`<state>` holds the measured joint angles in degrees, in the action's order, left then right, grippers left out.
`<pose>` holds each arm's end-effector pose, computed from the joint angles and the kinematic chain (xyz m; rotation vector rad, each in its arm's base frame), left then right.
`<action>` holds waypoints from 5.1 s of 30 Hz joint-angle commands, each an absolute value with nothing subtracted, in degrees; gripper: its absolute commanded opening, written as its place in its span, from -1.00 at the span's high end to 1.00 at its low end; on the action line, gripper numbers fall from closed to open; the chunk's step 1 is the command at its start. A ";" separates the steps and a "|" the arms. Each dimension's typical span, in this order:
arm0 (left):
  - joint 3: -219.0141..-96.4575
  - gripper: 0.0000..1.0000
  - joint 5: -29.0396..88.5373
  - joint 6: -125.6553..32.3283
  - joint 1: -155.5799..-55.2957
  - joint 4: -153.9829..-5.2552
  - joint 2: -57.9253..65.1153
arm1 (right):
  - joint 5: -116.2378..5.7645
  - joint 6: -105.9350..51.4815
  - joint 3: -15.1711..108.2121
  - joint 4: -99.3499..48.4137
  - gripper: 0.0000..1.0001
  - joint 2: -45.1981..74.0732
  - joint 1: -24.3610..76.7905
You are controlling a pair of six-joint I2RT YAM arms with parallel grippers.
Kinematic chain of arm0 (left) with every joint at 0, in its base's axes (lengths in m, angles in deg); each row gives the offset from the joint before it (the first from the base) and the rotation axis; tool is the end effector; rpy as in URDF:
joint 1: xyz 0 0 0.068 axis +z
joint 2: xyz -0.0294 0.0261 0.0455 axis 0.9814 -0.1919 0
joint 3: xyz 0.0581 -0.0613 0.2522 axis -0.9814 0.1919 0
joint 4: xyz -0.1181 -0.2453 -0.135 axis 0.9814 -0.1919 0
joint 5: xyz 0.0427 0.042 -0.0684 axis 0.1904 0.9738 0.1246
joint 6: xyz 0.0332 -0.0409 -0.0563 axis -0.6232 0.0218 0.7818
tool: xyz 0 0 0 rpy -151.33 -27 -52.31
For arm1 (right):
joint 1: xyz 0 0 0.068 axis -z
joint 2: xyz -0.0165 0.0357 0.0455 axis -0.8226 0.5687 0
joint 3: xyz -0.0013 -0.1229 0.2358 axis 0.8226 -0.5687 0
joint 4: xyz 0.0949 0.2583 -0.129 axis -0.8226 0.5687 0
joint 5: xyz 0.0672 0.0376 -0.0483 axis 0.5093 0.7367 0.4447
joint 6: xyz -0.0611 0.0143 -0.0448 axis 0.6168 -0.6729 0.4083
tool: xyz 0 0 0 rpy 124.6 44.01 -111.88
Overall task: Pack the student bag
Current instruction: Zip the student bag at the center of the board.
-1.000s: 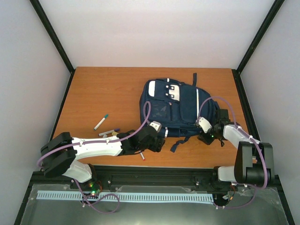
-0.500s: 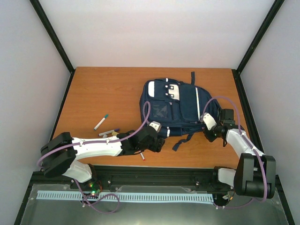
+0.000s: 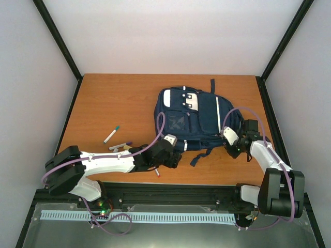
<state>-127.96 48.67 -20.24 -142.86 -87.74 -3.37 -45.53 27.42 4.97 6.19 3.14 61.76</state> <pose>0.1616 -0.3025 0.1283 0.4591 2.4066 -0.6245 0.2535 -0.0088 0.1074 -1.0151 2.4617 0.1249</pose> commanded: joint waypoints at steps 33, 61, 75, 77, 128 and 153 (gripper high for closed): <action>-136.59 -0.58 44.68 3.87 -142.82 -72.06 -20.54 | -44.59 30.25 9.74 11.15 0.43 9.98 62.48; -133.45 -0.71 51.37 8.69 -142.32 -73.41 -18.63 | -51.60 37.91 6.82 15.64 0.94 1.49 68.17; -133.76 -0.66 53.46 8.57 -141.21 -69.84 -18.02 | -48.05 37.15 8.43 16.26 0.94 3.93 68.22; -134.35 -0.65 52.99 8.21 -141.23 -70.31 -18.42 | -46.59 36.77 8.42 15.39 0.94 4.56 68.22; -128.11 -0.78 55.57 12.94 -141.25 -68.67 -15.87 | -54.39 35.33 7.52 5.99 0.94 7.95 71.39; -139.14 0.50 53.02 2.03 -128.93 -72.99 -20.50 | -56.51 42.35 7.74 23.48 0.95 -6.92 57.89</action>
<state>-133.47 52.86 9.22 -134.20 -72.58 -20.28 -54.74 43.71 4.56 16.52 -5.37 63.90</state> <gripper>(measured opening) 0.365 0.043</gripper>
